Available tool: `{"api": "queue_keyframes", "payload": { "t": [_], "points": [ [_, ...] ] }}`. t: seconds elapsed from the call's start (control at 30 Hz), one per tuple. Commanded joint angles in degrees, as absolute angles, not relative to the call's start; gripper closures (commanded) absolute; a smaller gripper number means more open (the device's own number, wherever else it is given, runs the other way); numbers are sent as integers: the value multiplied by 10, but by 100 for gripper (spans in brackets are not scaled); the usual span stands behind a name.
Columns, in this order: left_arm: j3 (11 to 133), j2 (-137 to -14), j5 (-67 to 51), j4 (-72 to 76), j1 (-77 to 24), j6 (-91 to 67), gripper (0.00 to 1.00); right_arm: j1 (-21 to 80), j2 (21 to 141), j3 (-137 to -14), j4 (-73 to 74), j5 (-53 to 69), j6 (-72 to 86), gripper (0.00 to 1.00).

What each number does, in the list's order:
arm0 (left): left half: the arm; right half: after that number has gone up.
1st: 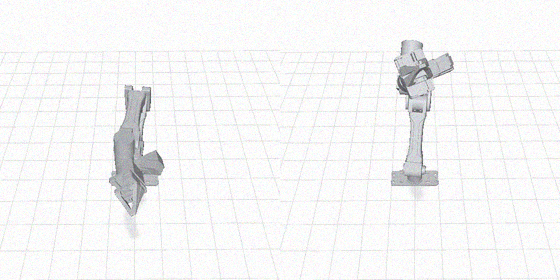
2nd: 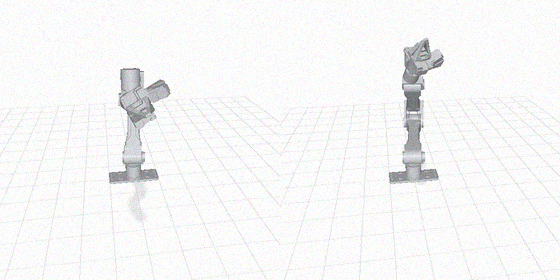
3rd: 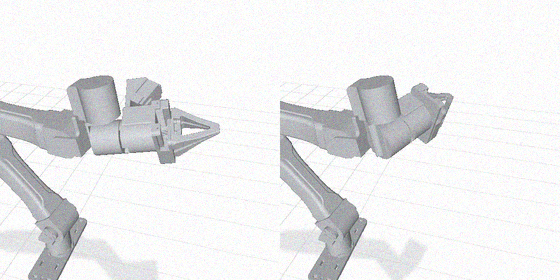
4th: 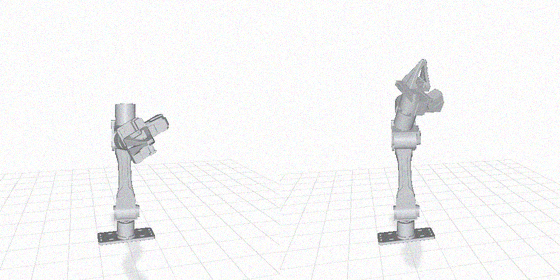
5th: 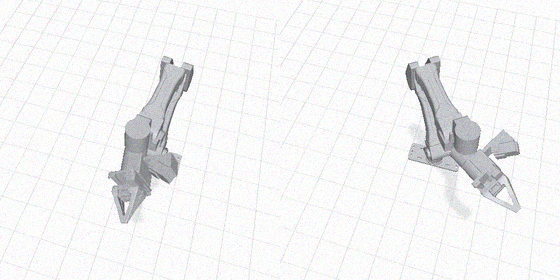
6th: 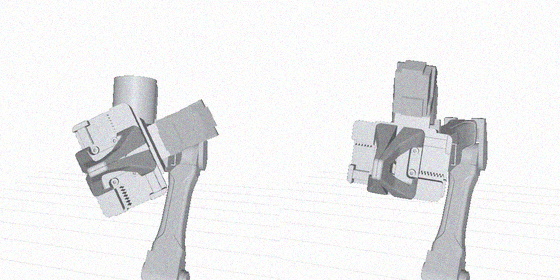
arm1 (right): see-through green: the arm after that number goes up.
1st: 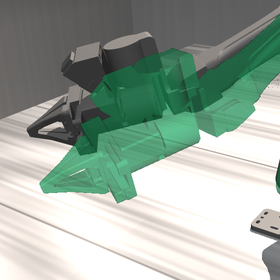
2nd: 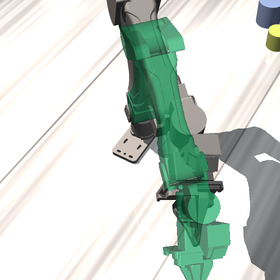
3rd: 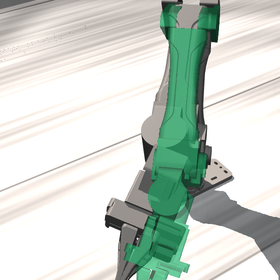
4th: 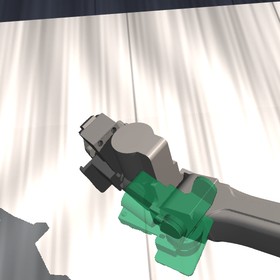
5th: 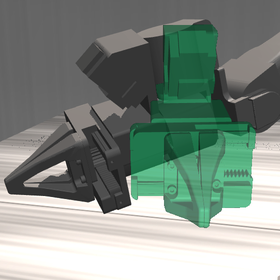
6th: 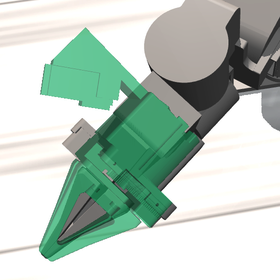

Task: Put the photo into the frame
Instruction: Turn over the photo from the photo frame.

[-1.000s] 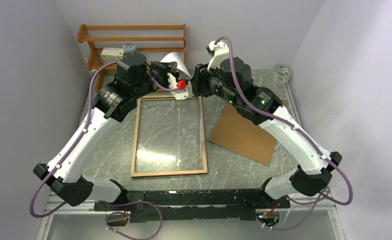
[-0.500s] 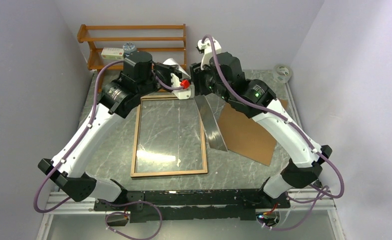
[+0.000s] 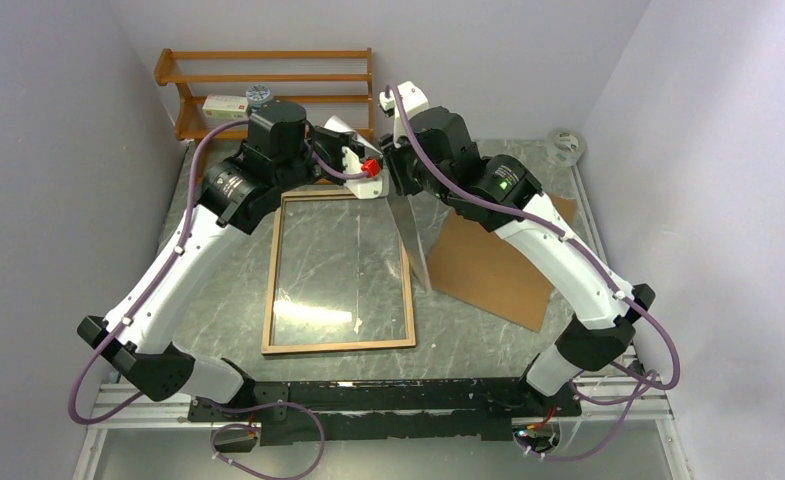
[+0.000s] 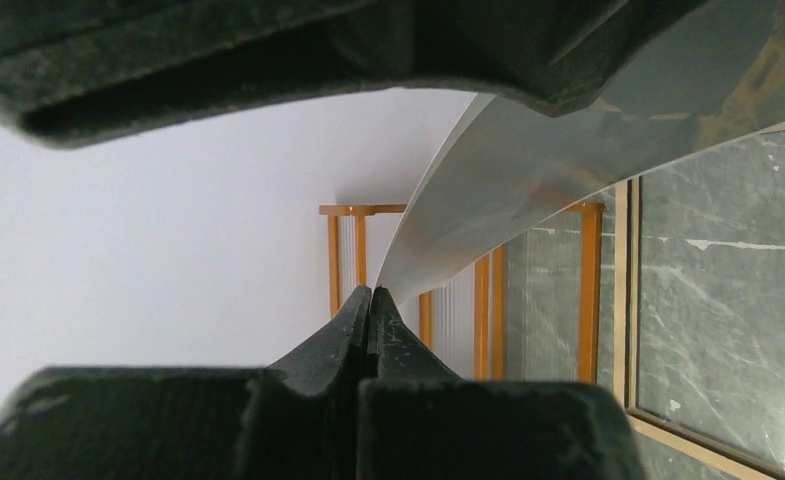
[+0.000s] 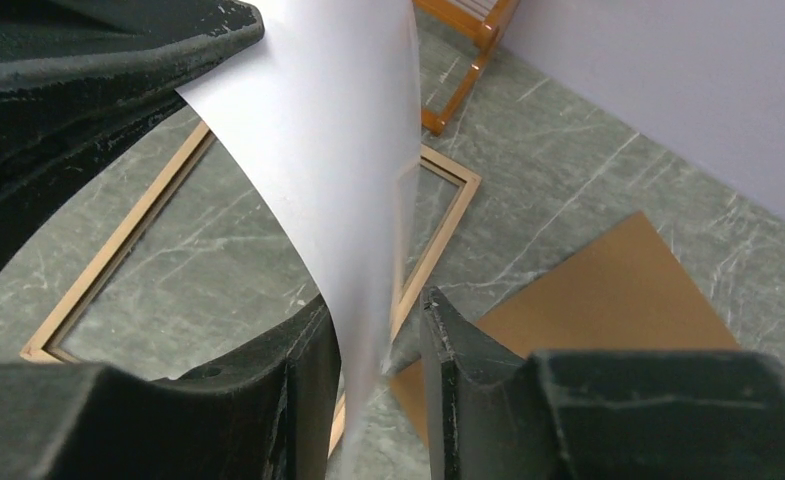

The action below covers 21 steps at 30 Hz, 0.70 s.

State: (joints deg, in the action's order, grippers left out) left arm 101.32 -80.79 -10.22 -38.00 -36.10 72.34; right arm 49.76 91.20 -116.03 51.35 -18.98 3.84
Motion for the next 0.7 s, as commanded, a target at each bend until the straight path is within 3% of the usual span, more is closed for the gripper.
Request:
{"api": "queue_keyframes", "payload": {
  "t": [0.0,0.2,0.33,0.47,0.5,0.6,0.67],
  "points": [
    [1041,-805,-113,-371,-363,711,97,497,909,-1166,517,-183,25,64],
    [1043,-804,-118,-373,-363,707,97,497,911,-1150,504,-178,29,64],
    [1041,-803,-118,-372,-363,704,97,497,916,-1154,499,-186,23,70],
    [1035,-800,-115,-364,-363,701,93,497,916,-1155,495,-187,24,93],
    [1025,-797,-112,-353,-363,697,84,497,914,-1153,493,-187,24,100],
    [970,-773,-77,-272,-363,678,34,497,903,-1137,476,-191,22,100],
    [924,-751,-61,-206,-362,661,13,497,889,-1119,457,-196,23,100]
  ]
}}
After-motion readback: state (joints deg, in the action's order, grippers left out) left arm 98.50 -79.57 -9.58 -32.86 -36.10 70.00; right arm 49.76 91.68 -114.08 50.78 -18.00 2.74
